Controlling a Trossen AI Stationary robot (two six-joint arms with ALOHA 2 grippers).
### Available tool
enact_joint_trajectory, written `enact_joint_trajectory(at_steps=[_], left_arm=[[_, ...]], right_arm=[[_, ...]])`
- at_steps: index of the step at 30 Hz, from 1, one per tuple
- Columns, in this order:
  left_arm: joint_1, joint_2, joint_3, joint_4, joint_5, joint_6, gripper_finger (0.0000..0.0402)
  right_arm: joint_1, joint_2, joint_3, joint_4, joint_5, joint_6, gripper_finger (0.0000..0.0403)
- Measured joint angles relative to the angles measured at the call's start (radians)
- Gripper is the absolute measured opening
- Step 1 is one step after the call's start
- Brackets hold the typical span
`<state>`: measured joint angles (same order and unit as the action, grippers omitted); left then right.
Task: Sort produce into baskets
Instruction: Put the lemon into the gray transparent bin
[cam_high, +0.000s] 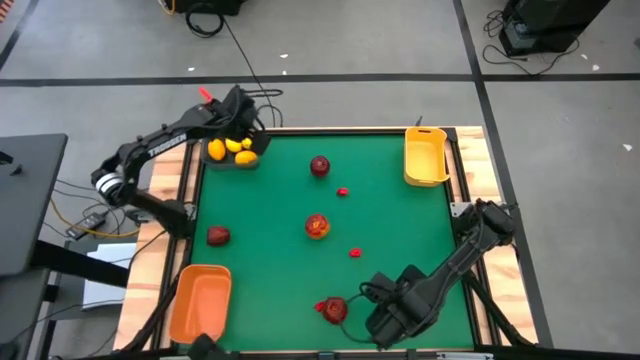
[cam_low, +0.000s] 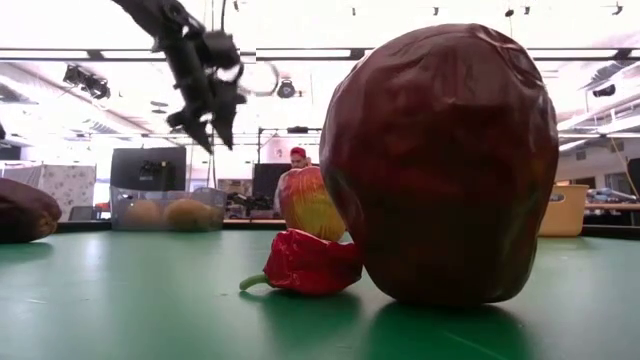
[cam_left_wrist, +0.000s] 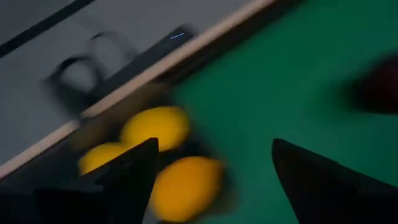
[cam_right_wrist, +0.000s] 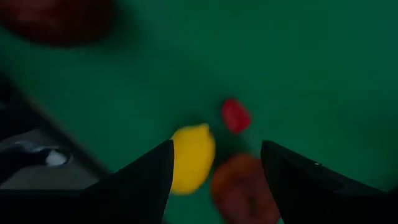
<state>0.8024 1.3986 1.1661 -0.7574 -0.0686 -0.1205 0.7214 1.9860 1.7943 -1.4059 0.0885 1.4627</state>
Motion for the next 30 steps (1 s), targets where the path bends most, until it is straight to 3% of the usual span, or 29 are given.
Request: enact_joint_trajectory(at_steps=[5,9,12,16,23,30], left_arm=[[-0.129,-0.057,0.015,0.032,0.124,0.01,0.0285],[-0.26,-0.09,0.017,0.086,0.131,0.005,0.0274],[-0.357,-0.11,0.017,0.121,0.134,0.004,0.0273],[-0.459,-0.118,0.017,0.134,0.134,-0.005,0.0272],[-0.578,-0.119,0.017,0.177,0.173,-0.056,0.0272],[-0.662,-0.119,0.017,0.243,0.176,-0.093,0.0275]], right_arm=[[0.011,0.004,0.003,0.028,-0.089,0.067,0.0251],[0.01,0.008,-0.045,0.119,-0.135,0.026,0.0252],[0.007,0.009,-0.058,0.107,-0.117,-0.008,0.0256],[-0.012,0.008,-0.072,0.104,-0.178,-0.039,0.0269],[-0.017,0.008,-0.114,0.149,-0.223,-0.05,0.0307],[-0.017,0.008,-0.199,0.269,-0.276,-0.113,0.0305]])
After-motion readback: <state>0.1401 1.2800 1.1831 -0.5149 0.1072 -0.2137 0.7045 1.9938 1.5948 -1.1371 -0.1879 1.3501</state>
